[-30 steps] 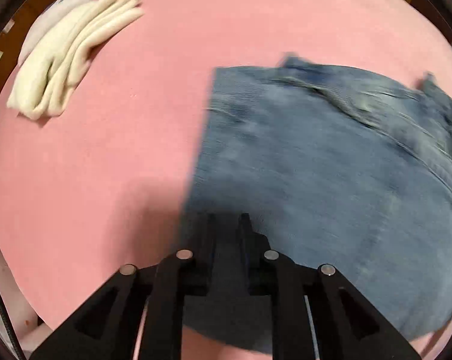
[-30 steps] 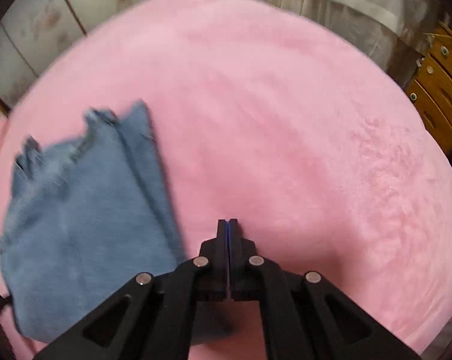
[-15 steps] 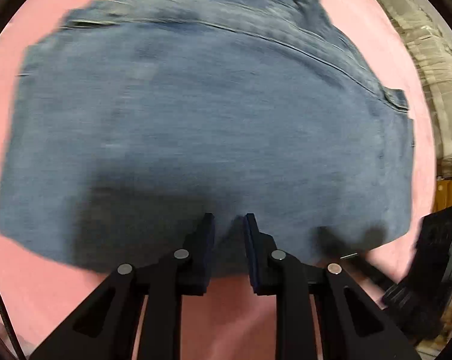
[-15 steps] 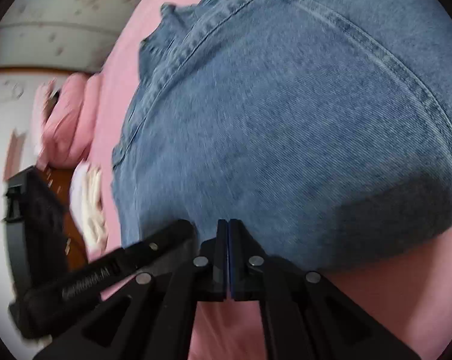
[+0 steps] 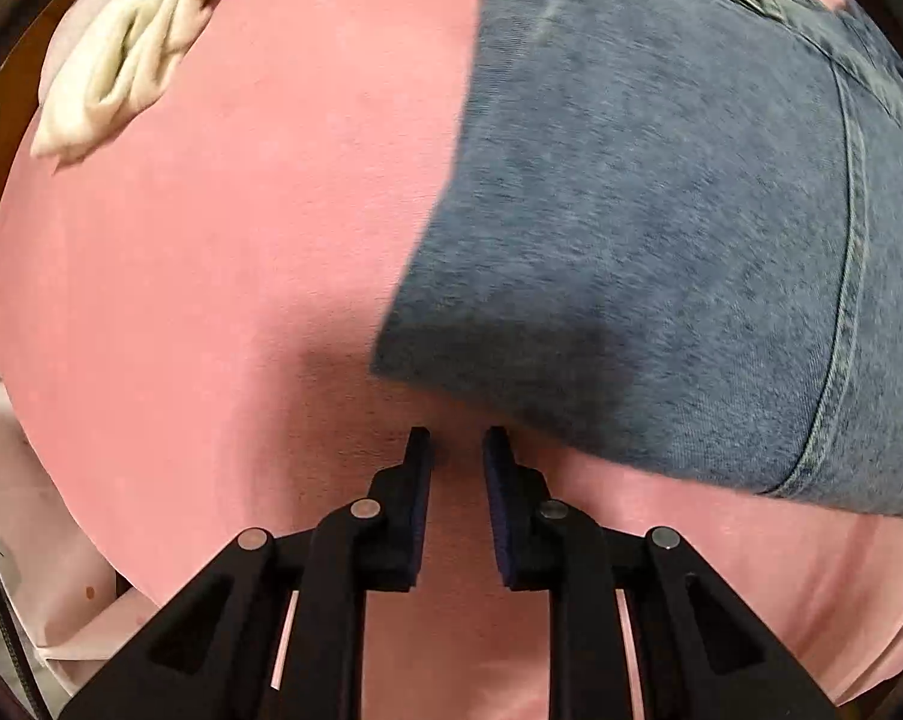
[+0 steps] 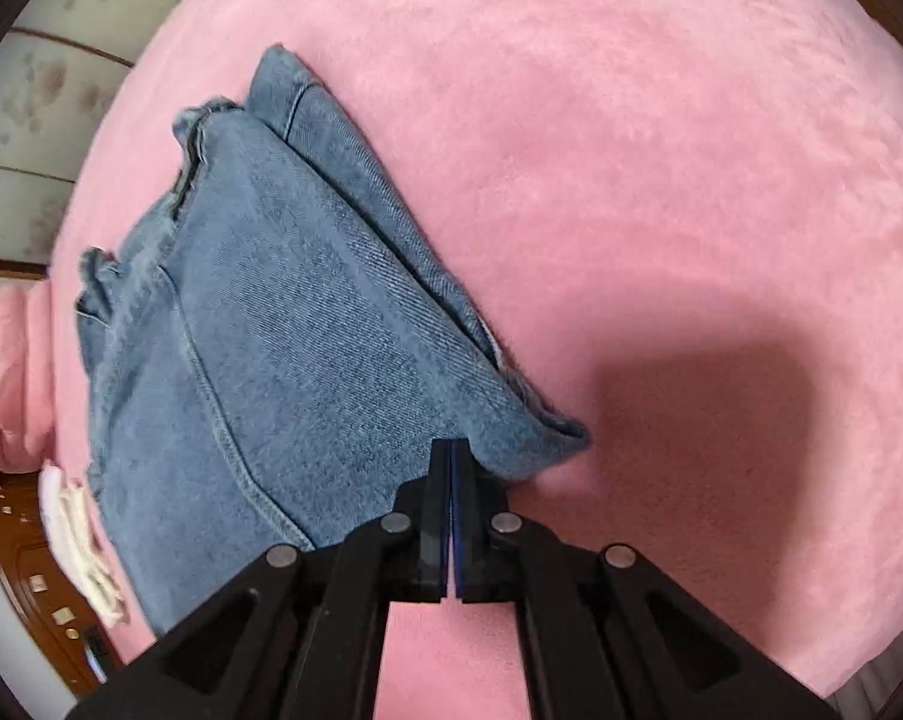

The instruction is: Fold large clothes

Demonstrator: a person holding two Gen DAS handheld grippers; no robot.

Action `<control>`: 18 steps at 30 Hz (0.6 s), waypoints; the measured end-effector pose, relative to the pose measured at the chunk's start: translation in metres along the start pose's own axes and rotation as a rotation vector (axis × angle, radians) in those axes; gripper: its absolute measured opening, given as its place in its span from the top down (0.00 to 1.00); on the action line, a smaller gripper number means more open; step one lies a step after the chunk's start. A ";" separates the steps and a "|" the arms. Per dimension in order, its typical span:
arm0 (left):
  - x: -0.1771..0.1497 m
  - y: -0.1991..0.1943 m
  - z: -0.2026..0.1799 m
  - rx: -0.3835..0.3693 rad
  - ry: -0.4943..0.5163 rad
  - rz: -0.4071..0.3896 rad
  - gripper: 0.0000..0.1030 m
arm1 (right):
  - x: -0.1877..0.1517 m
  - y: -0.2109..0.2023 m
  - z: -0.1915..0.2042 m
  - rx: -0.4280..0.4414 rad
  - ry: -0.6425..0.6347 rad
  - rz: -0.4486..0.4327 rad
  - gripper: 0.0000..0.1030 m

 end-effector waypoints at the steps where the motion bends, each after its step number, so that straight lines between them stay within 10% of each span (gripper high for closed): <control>1: -0.002 0.000 -0.009 -0.003 0.001 -0.003 0.84 | -0.001 0.002 0.004 -0.017 -0.005 -0.006 1.00; 8: 0.009 -0.012 -0.038 -0.015 0.024 -0.022 0.85 | -0.003 -0.008 0.040 -0.160 0.128 0.021 1.00; 18: 0.001 -0.009 -0.018 -0.096 0.032 -0.027 0.85 | -0.004 0.008 0.235 0.107 -0.182 0.009 0.98</control>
Point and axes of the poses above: each gripper's, at about its wrist camera, not at the fingertips, and y roughly the way its jaws point, z to its left, x to its top, the point moved 7 cm from there along y, roughly the way its jaws point, and after that the axes turned 5 degrees about -y, right-handed, at the moved point
